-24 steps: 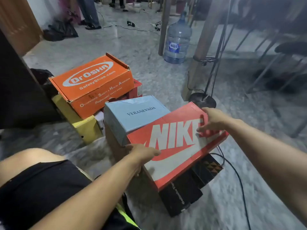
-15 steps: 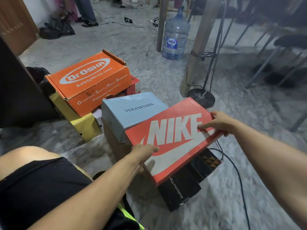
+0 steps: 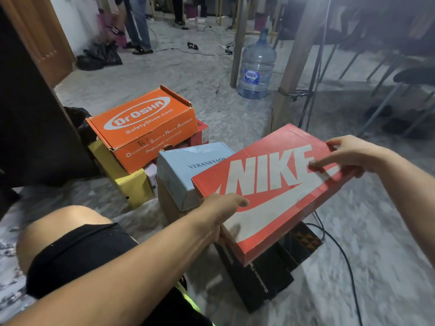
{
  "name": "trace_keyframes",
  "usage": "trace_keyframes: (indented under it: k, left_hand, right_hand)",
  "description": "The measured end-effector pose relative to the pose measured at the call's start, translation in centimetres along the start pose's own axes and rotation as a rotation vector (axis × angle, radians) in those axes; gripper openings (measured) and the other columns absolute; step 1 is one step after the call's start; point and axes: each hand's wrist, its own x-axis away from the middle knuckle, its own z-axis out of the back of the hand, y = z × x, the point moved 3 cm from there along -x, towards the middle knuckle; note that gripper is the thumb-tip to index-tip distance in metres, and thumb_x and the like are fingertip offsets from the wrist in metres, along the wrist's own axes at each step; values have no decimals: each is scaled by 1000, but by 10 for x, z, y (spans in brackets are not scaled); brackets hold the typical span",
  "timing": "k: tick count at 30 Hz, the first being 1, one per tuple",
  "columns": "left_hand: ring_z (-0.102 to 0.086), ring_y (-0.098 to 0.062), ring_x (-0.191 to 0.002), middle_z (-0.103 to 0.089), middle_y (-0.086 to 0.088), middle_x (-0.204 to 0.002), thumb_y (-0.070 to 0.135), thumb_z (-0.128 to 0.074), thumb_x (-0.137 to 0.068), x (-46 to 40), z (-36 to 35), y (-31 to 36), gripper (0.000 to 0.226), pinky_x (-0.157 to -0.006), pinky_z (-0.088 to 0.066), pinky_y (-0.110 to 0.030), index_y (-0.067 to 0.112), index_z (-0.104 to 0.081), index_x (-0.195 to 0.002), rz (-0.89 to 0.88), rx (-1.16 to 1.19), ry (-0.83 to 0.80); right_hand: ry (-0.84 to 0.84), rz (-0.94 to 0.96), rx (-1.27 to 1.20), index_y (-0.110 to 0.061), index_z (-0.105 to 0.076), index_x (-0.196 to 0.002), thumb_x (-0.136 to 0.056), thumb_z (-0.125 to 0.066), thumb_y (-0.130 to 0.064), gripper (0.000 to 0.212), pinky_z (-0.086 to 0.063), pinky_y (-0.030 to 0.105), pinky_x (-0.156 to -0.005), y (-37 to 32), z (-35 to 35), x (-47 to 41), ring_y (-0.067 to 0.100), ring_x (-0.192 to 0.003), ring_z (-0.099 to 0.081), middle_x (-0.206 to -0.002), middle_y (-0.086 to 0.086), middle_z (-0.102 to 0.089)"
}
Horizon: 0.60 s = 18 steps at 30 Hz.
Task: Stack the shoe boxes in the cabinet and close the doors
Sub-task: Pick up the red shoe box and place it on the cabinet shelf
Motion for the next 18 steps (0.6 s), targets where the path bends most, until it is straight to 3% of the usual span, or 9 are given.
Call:
trace_keyframes:
  k: [3, 5, 9, 11, 13, 14, 17, 18]
  left_hand:
    - [-43, -12, -82, -44, 9, -85, 24, -62, -94, 11, 17, 22, 24, -85, -39, -34, 23, -43, -108, -105, 28, 19]
    - [-40, -6, -69, -43, 11, -80, 25, -61, -95, 14, 37, 39, 21, -67, -38, -21, 22, -45, -108, -197, 36, 78]
    - [-45, -2, -64, -50, 12, -80, 25, -62, -92, 28, 86, 73, 15, -44, -38, -15, 19, -55, -104, -311, 60, 241]
    - [-56, -8, -81, -55, 9, -101, 28, -66, -88, 29, 121, 86, 28, -61, -43, -11, 16, -56, -110, -371, 94, 332]
    - [-58, -19, -109, -56, 1, -126, 39, -75, -71, 35, 152, 96, 68, -84, -43, -23, 9, -53, -127, -393, 70, 426]
    - [-59, -19, -107, -61, -1, -123, 41, -78, -63, 39, 168, 99, 73, -91, -45, -26, 9, -56, -125, -393, 72, 471]
    - [-56, -7, -70, -61, 5, -77, 27, -77, -76, 45, 215, 106, 25, -84, -45, -22, 11, -66, -91, -435, 81, 550]
    - [-55, -7, -68, -59, 5, -73, 22, -76, -79, 51, 229, 107, 17, -82, -48, -23, 12, -66, -89, -453, 71, 592]
  right_hand:
    - [46, 70, 6, -22, -62, -108, -52, -87, -55, 70, -49, 35, -51, -26, 23, 12, 31, -64, -67, -96, 9, -70]
    - [70, 134, -46, -20, -66, -101, -51, -89, -52, 64, -55, 42, -57, -49, 34, 18, 36, -68, -71, -97, 13, -71]
    - [98, 225, -97, -9, -70, -95, -51, -89, -53, 66, -58, 46, -60, -105, 47, 23, 29, -57, -63, -84, 21, -70]
    - [115, 266, -102, -5, -70, -91, -49, -88, -59, 71, -59, 46, -61, -136, 50, 25, 32, -58, -66, -83, 22, -70]
    - [140, 334, -123, -5, -69, -87, -49, -86, -61, 69, -58, 38, -55, -168, 49, 28, 31, -62, -67, -89, 21, -70]
    - [151, 369, -126, -6, -69, -85, -50, -85, -60, 66, -55, 31, -53, -184, 48, 30, 27, -63, -65, -89, 19, -69]
    - [134, 441, -122, -2, -69, -89, -68, -80, -52, 55, -53, 31, -64, -233, 36, 36, 25, -72, -61, -91, 11, -63]
    - [133, 468, -101, -1, -68, -92, -72, -78, -49, 53, -54, 34, -70, -249, 31, 37, 27, -76, -62, -93, 11, -65]
